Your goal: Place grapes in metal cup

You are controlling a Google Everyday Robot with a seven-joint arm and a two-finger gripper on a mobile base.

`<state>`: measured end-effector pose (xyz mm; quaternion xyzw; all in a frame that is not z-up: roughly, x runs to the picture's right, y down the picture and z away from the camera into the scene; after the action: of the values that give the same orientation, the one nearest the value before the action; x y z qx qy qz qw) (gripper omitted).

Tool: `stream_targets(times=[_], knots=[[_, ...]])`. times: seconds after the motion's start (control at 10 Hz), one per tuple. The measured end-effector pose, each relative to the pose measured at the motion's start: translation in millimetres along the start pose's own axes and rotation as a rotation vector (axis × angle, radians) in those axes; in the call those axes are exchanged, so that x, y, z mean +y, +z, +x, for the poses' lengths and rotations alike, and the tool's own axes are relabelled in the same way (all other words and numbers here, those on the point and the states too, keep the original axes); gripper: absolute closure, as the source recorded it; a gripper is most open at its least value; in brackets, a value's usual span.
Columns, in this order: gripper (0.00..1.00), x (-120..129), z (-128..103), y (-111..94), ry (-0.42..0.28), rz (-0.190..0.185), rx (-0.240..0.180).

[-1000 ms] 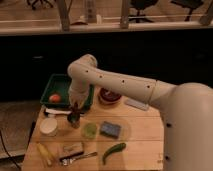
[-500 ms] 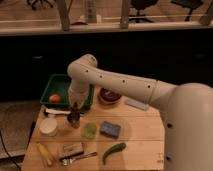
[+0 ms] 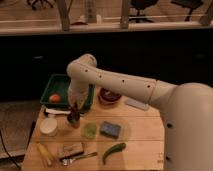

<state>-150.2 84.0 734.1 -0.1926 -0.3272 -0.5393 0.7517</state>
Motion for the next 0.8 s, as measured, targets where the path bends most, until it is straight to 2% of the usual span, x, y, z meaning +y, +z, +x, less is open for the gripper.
stream_targets(times=[0.8], knots=[[0.2,1.0,3.8,2.8,-0.005,0.002,-0.017]])
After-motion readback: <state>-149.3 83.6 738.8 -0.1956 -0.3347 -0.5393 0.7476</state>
